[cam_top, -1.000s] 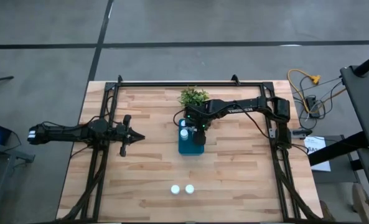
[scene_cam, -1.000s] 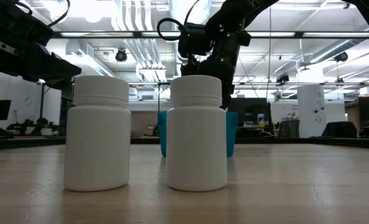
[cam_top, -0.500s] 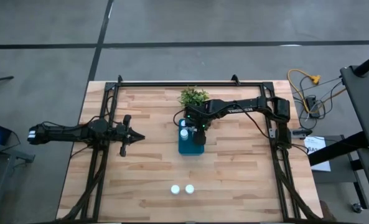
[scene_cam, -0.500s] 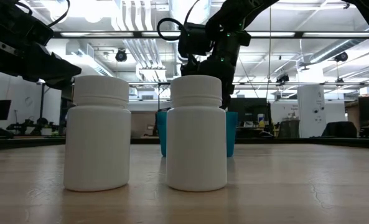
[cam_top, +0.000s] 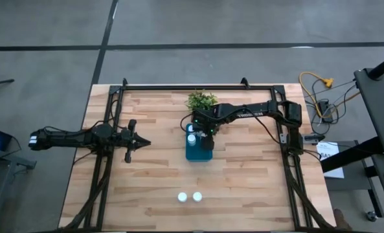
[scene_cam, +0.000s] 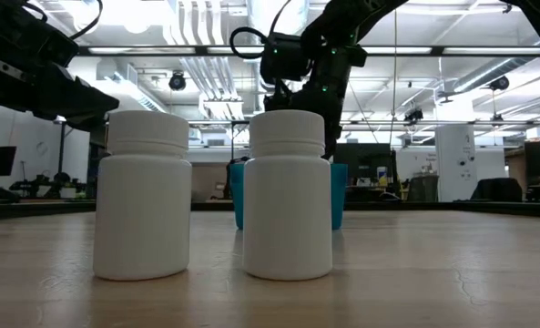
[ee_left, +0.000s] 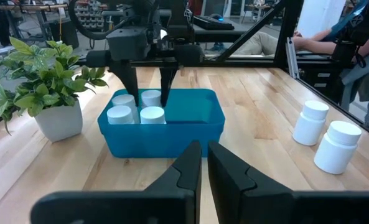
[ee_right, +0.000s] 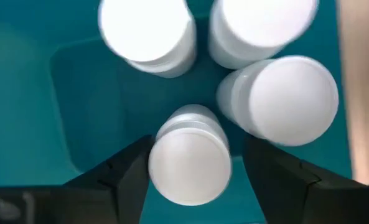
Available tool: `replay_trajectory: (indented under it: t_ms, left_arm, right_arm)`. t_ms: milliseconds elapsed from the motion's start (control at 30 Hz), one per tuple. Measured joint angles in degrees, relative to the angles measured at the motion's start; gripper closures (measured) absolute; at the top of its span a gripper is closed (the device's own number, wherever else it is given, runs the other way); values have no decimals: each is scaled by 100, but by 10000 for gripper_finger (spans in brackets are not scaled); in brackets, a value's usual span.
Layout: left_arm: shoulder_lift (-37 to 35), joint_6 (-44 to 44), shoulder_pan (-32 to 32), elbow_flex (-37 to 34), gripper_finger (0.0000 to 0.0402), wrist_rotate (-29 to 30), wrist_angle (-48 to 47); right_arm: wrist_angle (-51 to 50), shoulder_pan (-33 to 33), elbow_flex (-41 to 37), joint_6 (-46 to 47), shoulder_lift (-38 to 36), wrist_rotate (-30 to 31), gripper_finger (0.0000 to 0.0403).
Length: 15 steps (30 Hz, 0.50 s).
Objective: Pick and place pill bottles into a basket
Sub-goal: Put the white pill bottle into the blue bin
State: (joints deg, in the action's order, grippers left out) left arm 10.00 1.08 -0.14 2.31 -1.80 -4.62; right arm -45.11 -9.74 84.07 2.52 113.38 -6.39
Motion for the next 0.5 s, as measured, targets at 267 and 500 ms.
replay_trajectory:
  t_ms: [267,500]
  left_arm:
    - [0,2,2,0,391,0,0]
    - [0,4,2,0,391,-7,0]
  right_arm:
    - [-1,0,0,215,-13,56,110]
    - [-162,0,2,403,-96,-74,97]
